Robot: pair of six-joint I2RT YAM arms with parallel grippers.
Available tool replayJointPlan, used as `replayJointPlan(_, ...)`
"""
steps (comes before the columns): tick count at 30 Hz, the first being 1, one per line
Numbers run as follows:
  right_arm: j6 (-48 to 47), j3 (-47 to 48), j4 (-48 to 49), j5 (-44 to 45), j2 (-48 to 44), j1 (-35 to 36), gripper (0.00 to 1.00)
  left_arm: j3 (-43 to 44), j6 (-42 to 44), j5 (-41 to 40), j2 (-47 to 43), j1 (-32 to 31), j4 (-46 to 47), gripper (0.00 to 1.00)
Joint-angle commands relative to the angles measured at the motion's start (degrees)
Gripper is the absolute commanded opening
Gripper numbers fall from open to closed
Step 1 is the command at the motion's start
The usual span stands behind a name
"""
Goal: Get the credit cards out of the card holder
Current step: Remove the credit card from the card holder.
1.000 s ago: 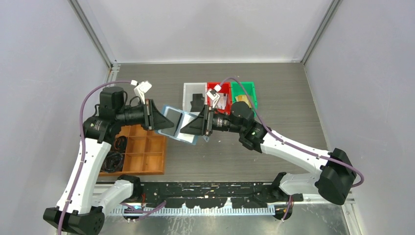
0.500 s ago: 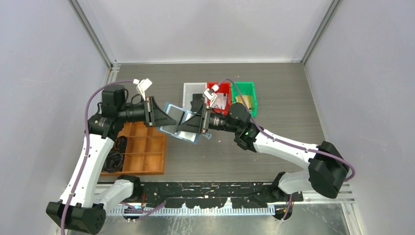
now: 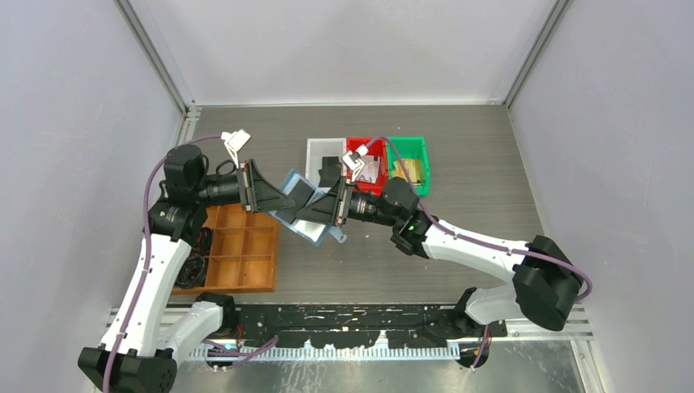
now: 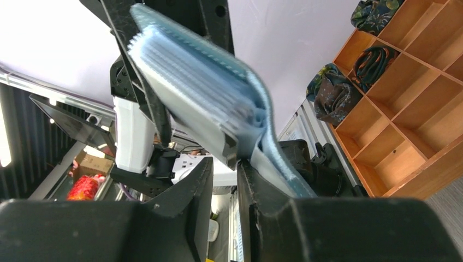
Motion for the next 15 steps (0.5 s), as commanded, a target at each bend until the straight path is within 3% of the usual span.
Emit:
replayJointPlan(1,-0.3,-0.4,3.6,7.6,-0.3,-0.3,0.28,0.4,-6.1,10.8,-2.8,-1.3,5.8,0.4)
replayJointPlan(8,-0.6,-1.1,3.6,8.1,-1.9,-0.3,0.28,0.4,-6.5,10.8,-3.0,-1.4,5.9,0.24)
replayJointPlan(15,-0.7,-2.7,3.8,9.3,-3.3,-0.3,0.36,1.4,-6.6,9.3,-3.5,-1.3,5.3,0.1)
